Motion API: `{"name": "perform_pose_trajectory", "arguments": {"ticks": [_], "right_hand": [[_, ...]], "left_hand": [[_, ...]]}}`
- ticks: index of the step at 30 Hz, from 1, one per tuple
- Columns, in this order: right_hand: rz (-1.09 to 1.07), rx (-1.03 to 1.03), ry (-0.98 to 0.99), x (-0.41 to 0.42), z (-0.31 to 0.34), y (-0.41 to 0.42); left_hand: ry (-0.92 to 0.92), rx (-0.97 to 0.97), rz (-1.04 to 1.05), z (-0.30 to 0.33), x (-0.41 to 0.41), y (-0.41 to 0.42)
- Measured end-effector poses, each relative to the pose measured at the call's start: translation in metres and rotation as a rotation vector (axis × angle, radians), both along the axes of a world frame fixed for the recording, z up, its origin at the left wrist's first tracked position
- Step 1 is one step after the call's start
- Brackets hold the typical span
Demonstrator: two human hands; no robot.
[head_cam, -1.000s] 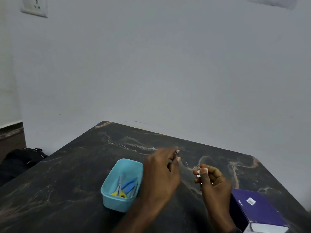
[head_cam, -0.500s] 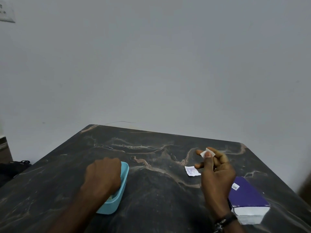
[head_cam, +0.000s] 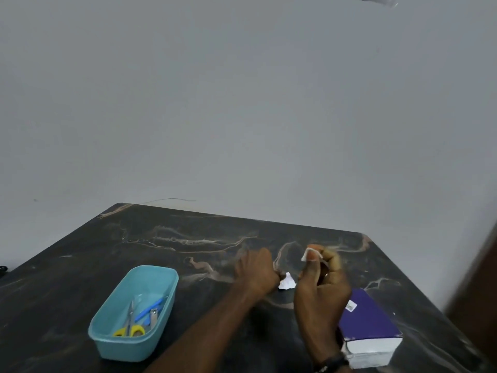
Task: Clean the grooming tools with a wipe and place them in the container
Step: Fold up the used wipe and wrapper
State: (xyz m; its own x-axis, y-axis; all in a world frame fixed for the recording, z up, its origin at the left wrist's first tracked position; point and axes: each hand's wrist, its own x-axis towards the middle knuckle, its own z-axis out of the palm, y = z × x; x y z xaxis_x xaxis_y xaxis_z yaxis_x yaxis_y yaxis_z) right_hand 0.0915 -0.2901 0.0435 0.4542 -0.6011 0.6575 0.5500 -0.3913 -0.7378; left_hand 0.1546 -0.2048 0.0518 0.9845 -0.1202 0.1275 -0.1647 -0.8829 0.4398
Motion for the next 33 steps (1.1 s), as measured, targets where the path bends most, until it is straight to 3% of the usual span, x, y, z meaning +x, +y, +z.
{"name": "perform_pose_trajectory", "arguments": {"ticks": [5, 14, 21, 29, 33], "right_hand": [[0.060, 0.003, -0.046, 0.002, -0.004, 0.004], [0.091, -0.044, -0.019, 0.002, -0.009, 0.008], [0.087, -0.060, -0.034, 0.003, -0.010, 0.009], [0.082, -0.103, -0.053, 0.003, -0.011, 0.008], [0.147, -0.004, -0.034, 0.001, -0.009, 0.009]], "left_hand": [[0.108, 0.038, 0.037, -0.020, 0.019, -0.021], [0.023, 0.028, 0.000, -0.027, 0.020, -0.015], [0.060, -0.024, -0.115, -0.026, 0.023, -0.006], [0.082, -0.258, -0.046, -0.033, 0.022, 0.005], [0.140, -0.308, -0.077, -0.031, 0.021, 0.011]]}}
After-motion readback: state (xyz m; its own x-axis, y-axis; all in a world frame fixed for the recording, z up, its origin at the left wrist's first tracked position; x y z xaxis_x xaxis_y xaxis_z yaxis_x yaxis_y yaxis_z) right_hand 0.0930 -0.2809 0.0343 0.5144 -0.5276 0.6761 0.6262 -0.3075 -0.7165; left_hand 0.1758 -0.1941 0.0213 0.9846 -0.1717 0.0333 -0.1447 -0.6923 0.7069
